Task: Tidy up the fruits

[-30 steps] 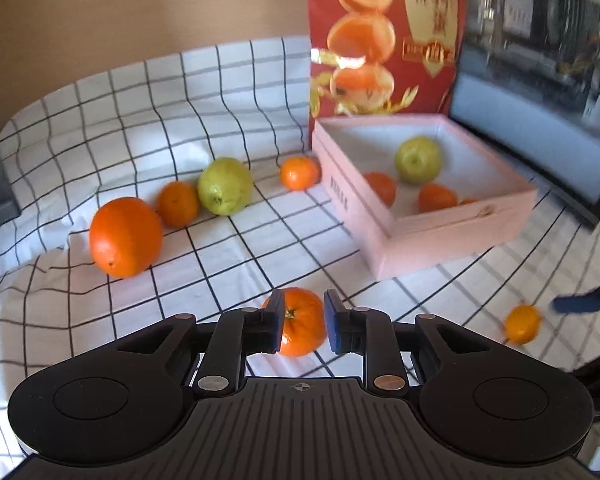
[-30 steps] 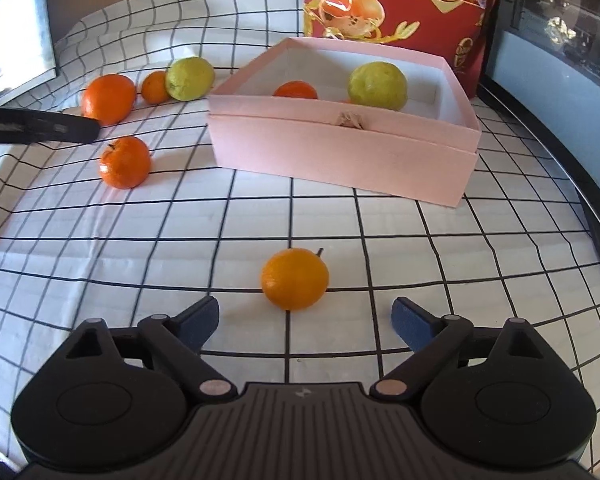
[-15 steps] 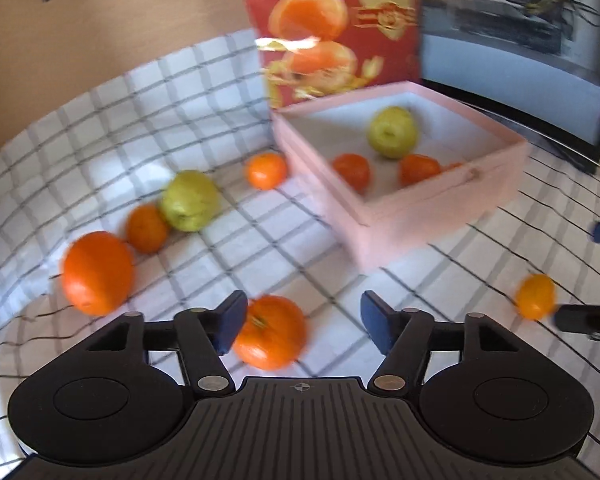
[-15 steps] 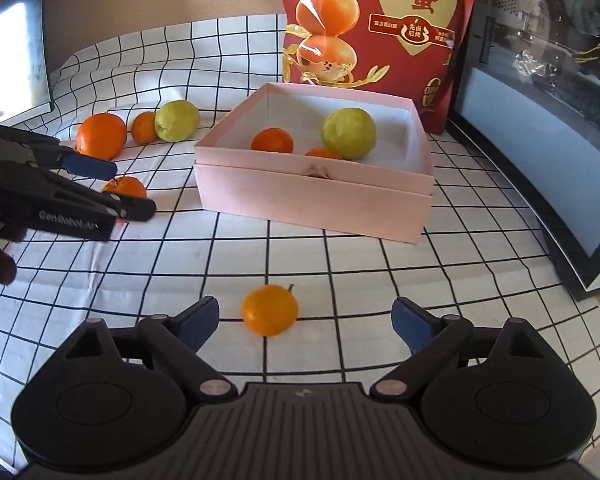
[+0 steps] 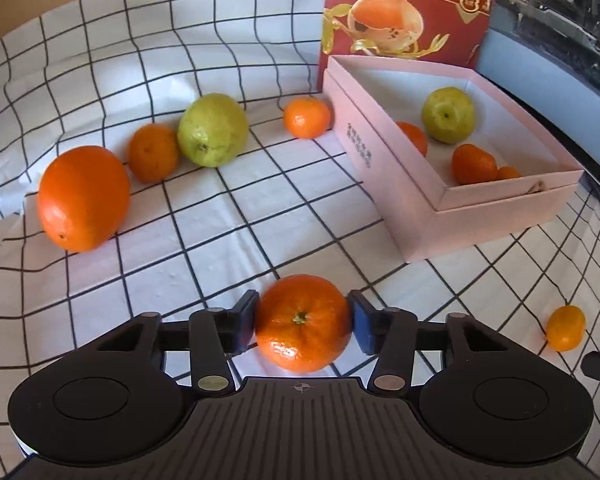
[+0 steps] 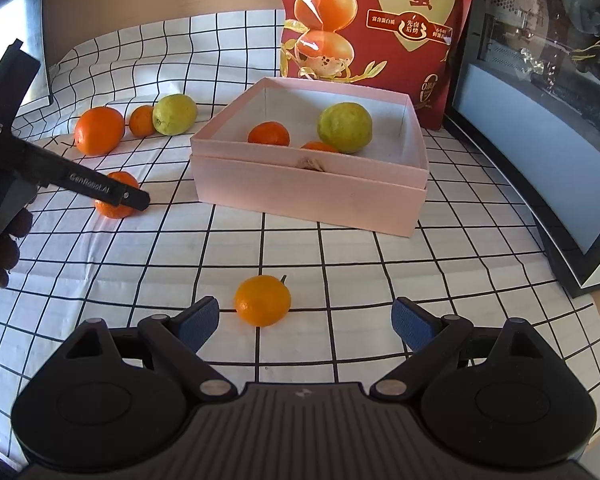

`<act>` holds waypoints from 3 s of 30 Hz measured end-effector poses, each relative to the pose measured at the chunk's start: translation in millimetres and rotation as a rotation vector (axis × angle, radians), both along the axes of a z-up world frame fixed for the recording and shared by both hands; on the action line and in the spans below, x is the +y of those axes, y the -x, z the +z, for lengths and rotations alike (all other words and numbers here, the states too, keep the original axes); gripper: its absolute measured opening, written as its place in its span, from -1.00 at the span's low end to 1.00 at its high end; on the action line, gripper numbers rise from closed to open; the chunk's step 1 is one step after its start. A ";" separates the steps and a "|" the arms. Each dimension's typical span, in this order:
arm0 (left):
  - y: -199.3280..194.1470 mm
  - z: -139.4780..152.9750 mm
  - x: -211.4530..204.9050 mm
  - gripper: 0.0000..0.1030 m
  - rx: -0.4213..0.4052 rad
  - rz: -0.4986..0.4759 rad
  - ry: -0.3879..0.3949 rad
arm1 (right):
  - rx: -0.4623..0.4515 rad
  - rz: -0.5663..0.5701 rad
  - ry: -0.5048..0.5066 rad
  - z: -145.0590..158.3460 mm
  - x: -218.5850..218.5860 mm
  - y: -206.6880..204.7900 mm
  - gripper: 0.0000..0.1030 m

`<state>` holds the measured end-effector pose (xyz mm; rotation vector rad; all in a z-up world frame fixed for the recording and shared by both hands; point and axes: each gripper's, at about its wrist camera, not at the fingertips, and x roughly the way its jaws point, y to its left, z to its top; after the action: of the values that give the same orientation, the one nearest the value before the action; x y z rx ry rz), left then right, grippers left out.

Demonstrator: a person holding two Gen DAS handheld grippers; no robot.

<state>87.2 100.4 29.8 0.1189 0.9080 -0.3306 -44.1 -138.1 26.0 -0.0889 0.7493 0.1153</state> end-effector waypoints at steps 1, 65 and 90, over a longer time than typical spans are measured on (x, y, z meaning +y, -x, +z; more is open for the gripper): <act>2.3 1.2 -0.8 0.03 -0.008 0.006 -0.009 | 0.001 0.000 0.001 -0.4 0.2 -0.1 0.83; -79.0 152.5 -96.2 0.03 -0.222 -0.141 0.298 | -0.192 0.058 -0.014 122.9 -39.1 -131.7 -0.35; -22.7 58.3 -7.6 0.01 -0.136 0.181 0.277 | 0.019 0.093 0.020 53.6 -23.2 -170.0 0.18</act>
<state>109.9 92.7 88.1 -0.1934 0.7242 -0.2735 125.9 -161.3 79.6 -0.1420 0.7651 0.1979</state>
